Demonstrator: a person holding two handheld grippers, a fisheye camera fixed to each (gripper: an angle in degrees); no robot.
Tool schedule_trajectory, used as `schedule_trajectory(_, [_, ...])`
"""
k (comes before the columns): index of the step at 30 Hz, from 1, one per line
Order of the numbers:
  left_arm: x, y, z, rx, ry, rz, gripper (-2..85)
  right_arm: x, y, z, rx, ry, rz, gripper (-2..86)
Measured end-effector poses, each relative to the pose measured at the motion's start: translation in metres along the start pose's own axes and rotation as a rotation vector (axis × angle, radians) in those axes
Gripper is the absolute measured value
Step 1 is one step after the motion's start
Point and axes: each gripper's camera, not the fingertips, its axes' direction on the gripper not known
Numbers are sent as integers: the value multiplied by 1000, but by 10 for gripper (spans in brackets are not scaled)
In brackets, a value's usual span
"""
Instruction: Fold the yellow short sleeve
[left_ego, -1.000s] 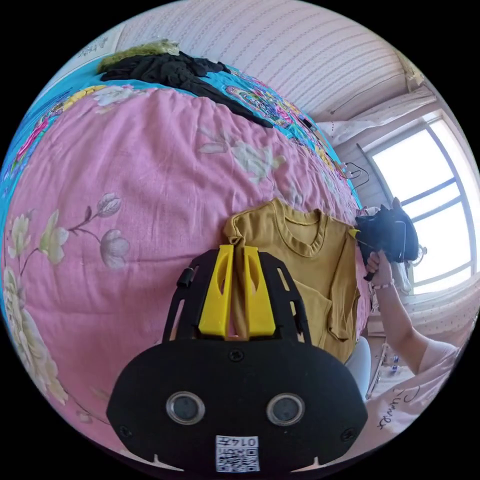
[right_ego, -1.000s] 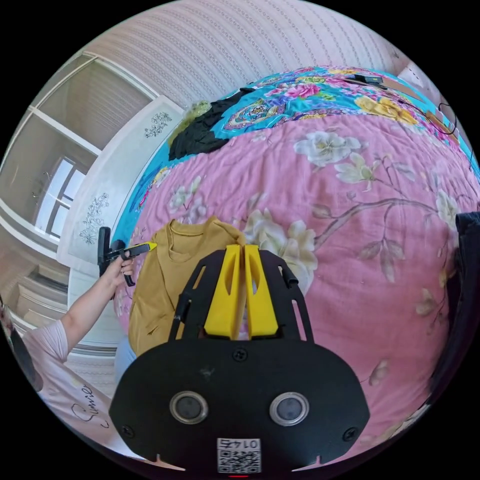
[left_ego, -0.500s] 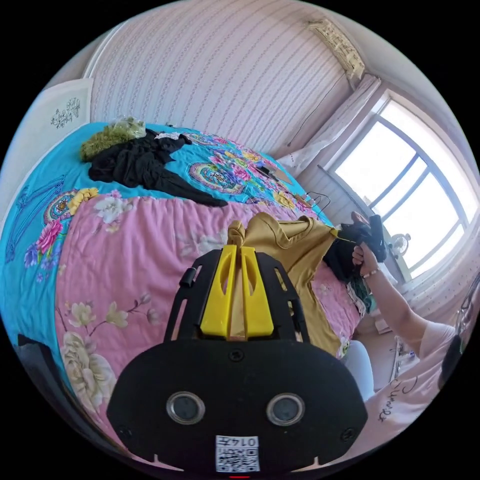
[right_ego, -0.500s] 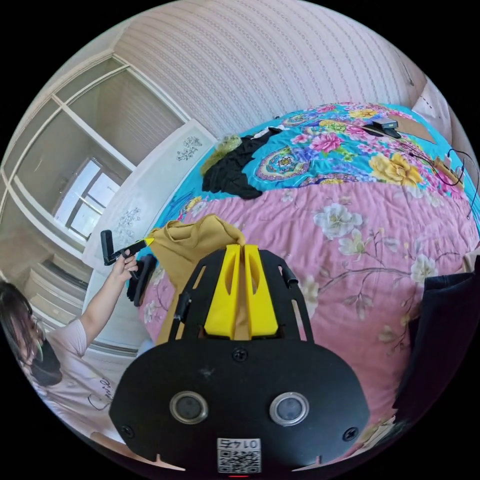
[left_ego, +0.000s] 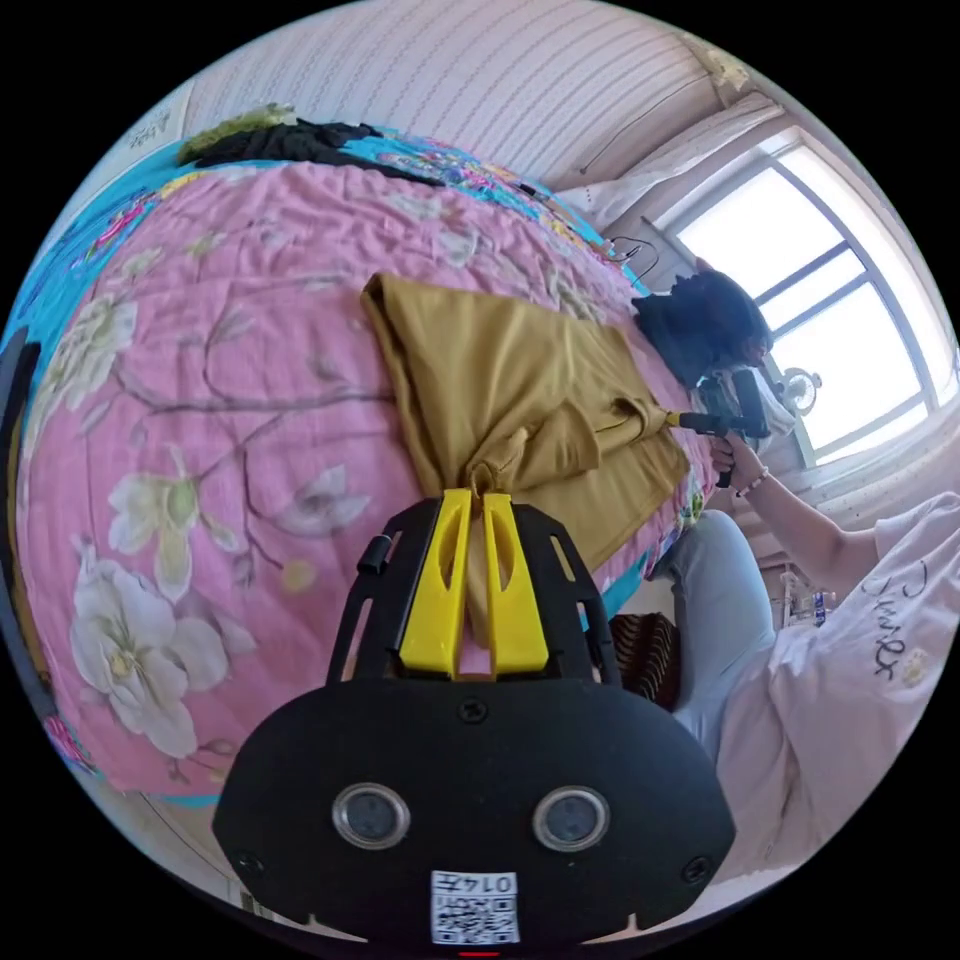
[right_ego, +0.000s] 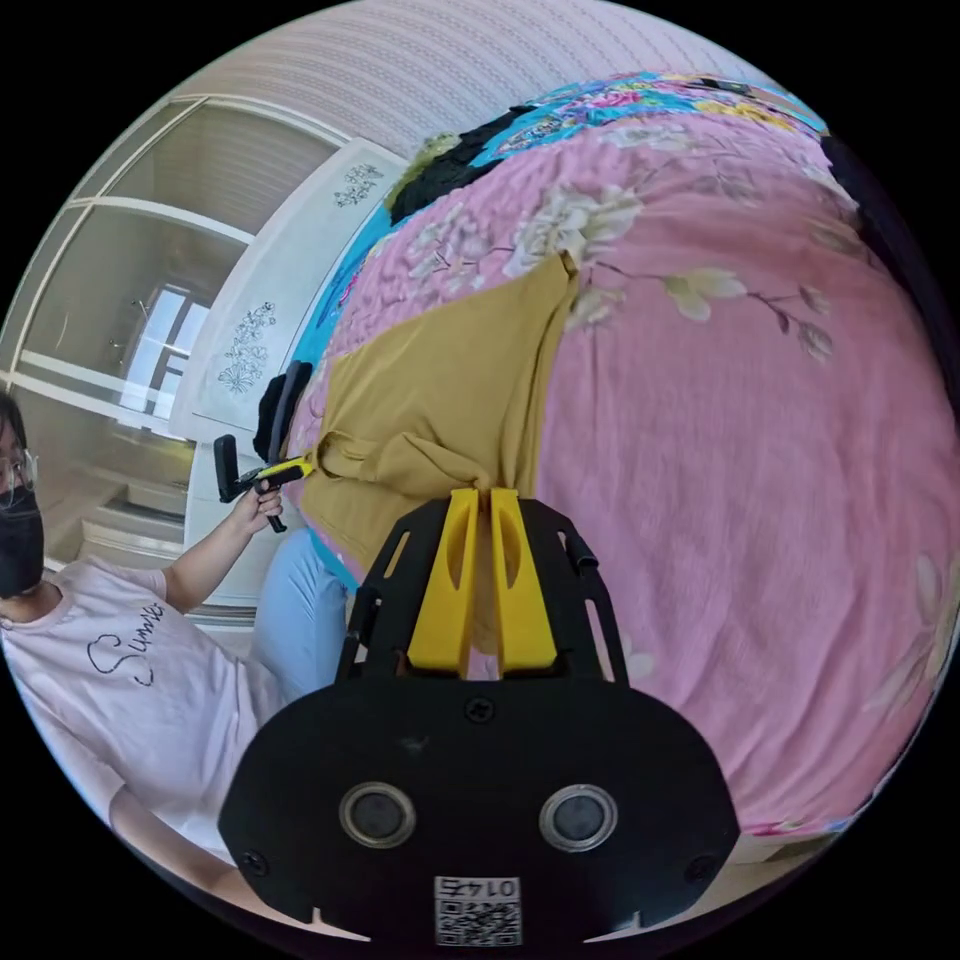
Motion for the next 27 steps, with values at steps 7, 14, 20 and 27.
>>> schedule_trajectory(7, [31, 28, -38, 50, -182, 14, -6, -17, 11, -24, 83, 133, -12, -2])
schedule_trajectory(14, [86, -12, 33, 19, -65, 66, -10, -64, -54, 78, -98, 174, -153, -3])
schedule_trajectory(20, [117, 20, 69, -92, -11, 110, -10, -75, -22, 101, -241, 8, -287, -3])
schedule_trajectory(27, [157, 99, 55, -137, 44, 119, -10, -79, 35, 90, -319, 66, -292, -4])
